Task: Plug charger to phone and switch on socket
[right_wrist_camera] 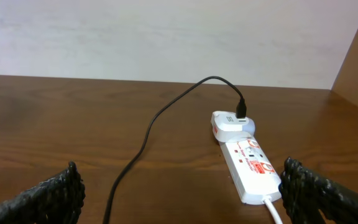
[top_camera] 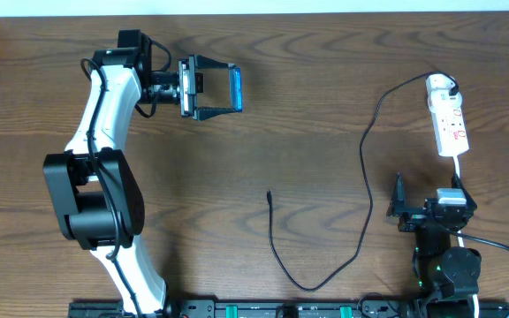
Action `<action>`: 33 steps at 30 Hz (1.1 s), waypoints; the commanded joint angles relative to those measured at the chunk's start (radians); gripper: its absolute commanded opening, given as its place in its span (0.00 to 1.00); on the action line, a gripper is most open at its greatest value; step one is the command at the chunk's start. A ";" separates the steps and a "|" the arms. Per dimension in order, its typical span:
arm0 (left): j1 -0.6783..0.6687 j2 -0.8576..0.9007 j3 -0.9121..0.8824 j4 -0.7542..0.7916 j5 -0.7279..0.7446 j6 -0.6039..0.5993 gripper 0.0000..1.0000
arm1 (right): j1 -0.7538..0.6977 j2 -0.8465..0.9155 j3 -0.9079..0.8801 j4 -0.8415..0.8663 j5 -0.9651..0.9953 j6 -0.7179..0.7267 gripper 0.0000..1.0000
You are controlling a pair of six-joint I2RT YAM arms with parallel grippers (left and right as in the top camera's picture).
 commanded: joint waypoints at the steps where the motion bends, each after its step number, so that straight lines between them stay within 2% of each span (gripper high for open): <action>1: 0.002 -0.022 0.023 -0.006 0.058 -0.006 0.07 | -0.006 -0.007 -0.001 -0.005 -0.002 -0.012 0.99; 17: 0.002 -0.022 0.023 -0.006 0.058 -0.006 0.08 | -0.006 -0.007 -0.001 -0.005 -0.002 -0.012 0.99; 33: 0.002 -0.022 0.023 -0.006 0.058 -0.058 0.07 | -0.006 -0.007 -0.001 -0.005 -0.002 -0.012 0.99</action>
